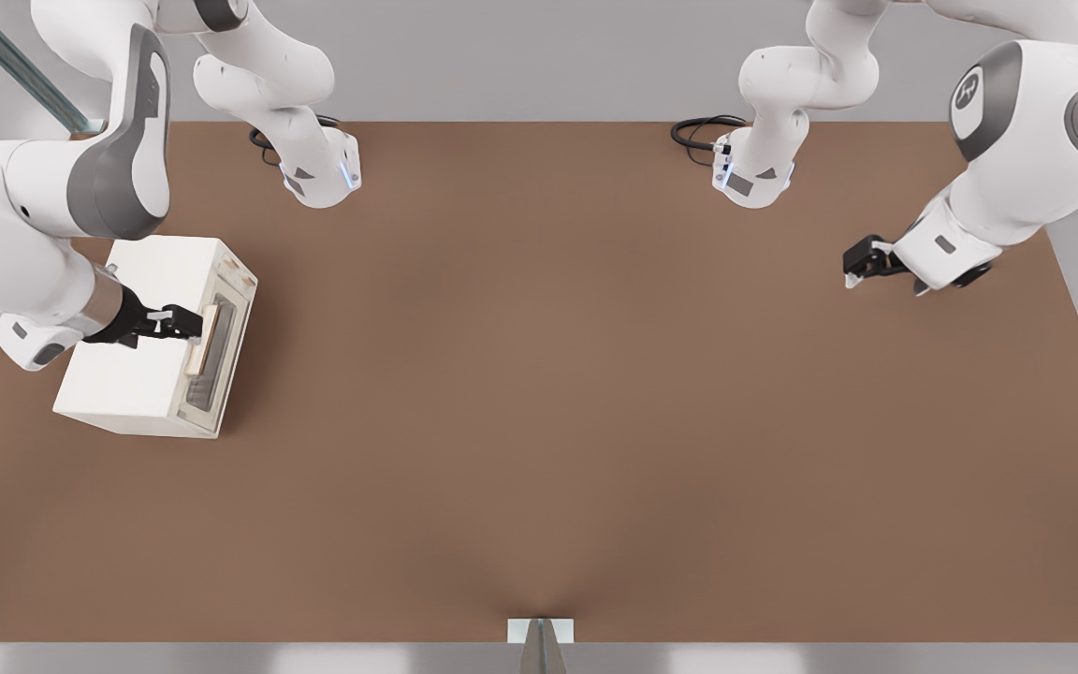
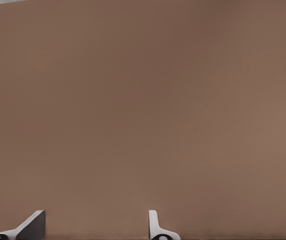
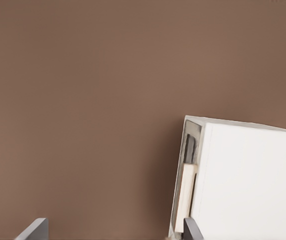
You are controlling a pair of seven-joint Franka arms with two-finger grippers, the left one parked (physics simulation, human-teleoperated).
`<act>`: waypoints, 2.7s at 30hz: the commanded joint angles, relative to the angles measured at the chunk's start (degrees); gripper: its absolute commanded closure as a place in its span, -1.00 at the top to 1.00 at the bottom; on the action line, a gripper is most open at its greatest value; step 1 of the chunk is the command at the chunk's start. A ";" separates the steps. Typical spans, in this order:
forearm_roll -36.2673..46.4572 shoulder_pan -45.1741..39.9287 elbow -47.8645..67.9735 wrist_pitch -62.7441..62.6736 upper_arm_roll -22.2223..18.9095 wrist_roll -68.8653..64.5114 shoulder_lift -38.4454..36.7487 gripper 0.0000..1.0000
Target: Keep left arm still and open the oven door with right arm
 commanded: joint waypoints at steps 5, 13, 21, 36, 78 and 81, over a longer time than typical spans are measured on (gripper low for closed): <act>-1.42 1.61 -2.00 -0.05 0.86 -7.45 11.95 0.95; -32.18 10.93 0.91 -7.42 0.24 19.22 19.79 -0.57; -36.49 15.59 -11.48 -12.27 0.07 31.48 13.81 -0.57; -41.06 15.94 -20.71 -1.37 -4.50 36.49 16.10 -0.57; -9.61 13.49 -8.50 -2.86 -3.89 20.07 9.94 -0.57; 3.24 6.19 5.57 -13.49 -3.71 12.67 8.90 0.54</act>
